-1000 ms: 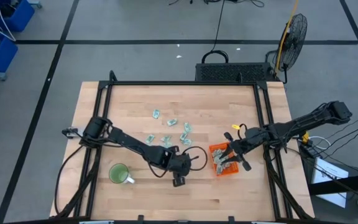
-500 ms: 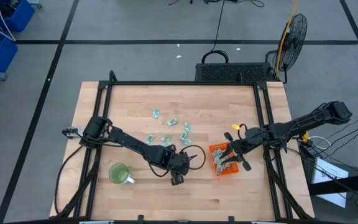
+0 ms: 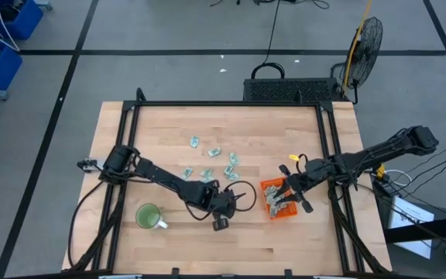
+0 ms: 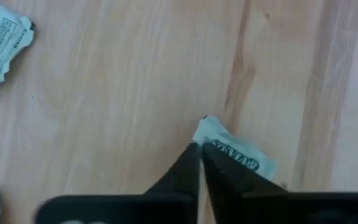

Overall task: Pick and place Stevia / Truvia into bins
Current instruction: Put the stevia packet into the orange basket

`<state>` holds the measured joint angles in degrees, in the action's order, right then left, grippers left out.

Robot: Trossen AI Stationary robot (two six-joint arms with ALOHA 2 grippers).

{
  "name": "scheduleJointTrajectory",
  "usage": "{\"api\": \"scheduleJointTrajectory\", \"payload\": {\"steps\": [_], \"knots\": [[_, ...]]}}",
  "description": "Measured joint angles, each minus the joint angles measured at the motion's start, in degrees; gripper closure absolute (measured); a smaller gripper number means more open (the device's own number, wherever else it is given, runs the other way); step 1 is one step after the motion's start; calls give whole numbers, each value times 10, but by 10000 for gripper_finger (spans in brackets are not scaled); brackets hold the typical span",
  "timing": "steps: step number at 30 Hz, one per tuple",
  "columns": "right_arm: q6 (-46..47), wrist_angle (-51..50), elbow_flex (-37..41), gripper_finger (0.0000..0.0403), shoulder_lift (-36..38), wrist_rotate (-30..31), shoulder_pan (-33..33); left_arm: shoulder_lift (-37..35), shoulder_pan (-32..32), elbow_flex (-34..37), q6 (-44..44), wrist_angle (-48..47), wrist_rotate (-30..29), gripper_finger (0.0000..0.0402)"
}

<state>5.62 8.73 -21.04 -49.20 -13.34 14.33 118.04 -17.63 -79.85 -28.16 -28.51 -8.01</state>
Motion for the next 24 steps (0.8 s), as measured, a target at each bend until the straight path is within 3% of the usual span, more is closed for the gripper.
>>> {"api": "scheduleJointTrajectory", "payload": {"steps": [6, 10, 15, 19, 24], "knots": [[12, 0, 0, 323, 0, 4, 0, 0, 3, 0, 1, 5, -34, 392], [39, 0, 0, 322, 0, 93, 0, -20, 3, 0, 22, 34, -87, 397], [96, 2, 0, 318, 0, 235, -1, -62, 2, -1, 39, 102, -255, 397], [125, 19, 0, 317, 0, 303, -1, -74, 6, -1, 124, 206, -397, 394], [165, 57, 0, 317, 0, 315, -1, -65, 25, -2, 199, 368, -397, 398]]}}
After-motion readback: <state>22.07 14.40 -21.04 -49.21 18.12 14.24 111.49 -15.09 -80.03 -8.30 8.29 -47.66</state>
